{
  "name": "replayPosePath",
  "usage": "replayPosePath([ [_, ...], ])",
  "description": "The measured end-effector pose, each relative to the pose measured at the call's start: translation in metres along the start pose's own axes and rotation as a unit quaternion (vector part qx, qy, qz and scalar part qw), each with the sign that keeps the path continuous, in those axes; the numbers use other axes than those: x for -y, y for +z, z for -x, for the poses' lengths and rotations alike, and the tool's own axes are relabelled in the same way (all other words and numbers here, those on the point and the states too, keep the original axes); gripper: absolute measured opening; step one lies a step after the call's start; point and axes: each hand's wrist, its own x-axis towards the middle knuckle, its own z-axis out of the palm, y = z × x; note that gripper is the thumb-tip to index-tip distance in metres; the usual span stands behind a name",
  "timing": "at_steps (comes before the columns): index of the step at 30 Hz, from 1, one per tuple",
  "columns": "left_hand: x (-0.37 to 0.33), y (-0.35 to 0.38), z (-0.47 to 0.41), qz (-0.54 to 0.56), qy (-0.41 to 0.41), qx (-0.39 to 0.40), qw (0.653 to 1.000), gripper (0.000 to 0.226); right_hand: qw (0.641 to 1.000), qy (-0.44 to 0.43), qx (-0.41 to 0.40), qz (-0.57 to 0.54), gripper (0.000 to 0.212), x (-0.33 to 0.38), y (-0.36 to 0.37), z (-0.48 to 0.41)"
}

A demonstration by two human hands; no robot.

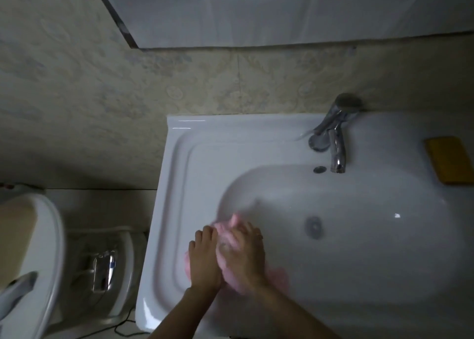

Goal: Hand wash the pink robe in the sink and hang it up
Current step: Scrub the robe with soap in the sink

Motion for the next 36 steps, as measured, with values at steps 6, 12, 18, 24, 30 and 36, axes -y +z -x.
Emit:
replayPosePath([
  [6, 0.008, -0.005, 0.0, 0.078, 0.105, -0.031, 0.991, 0.059, 0.985, 0.146, -0.057, -0.065, 0.02, -0.013, 0.006, -0.067],
  [12, 0.015, -0.007, -0.005, 0.044, 0.121, -0.052, 0.99, 0.051, 0.978, -0.046, -0.104, 0.177, 0.046, -0.015, 0.017, -0.022],
  [18, 0.002, 0.001, -0.005, 0.03, 0.114, -0.069, 0.991, 0.038, 0.98, 0.118, -0.076, 0.142, 0.04, -0.027, 0.012, -0.093],
  [24, 0.006, 0.006, -0.004, 0.052, 0.098, -0.069, 0.991, 0.062, 0.986, 0.046, -0.153, 0.041, 0.035, -0.007, 0.018, -0.023],
  [30, 0.001, 0.01, -0.003, 0.03, 0.081, -0.08, 0.993, 0.053, 0.98, 0.172, -0.09, 0.037, 0.029, -0.021, 0.012, -0.093],
  [36, 0.007, 0.015, -0.003, 0.052, 0.097, -0.12, 0.987, 0.052, 0.981, -0.004, -0.176, 0.079, 0.051, -0.012, 0.021, -0.017],
])
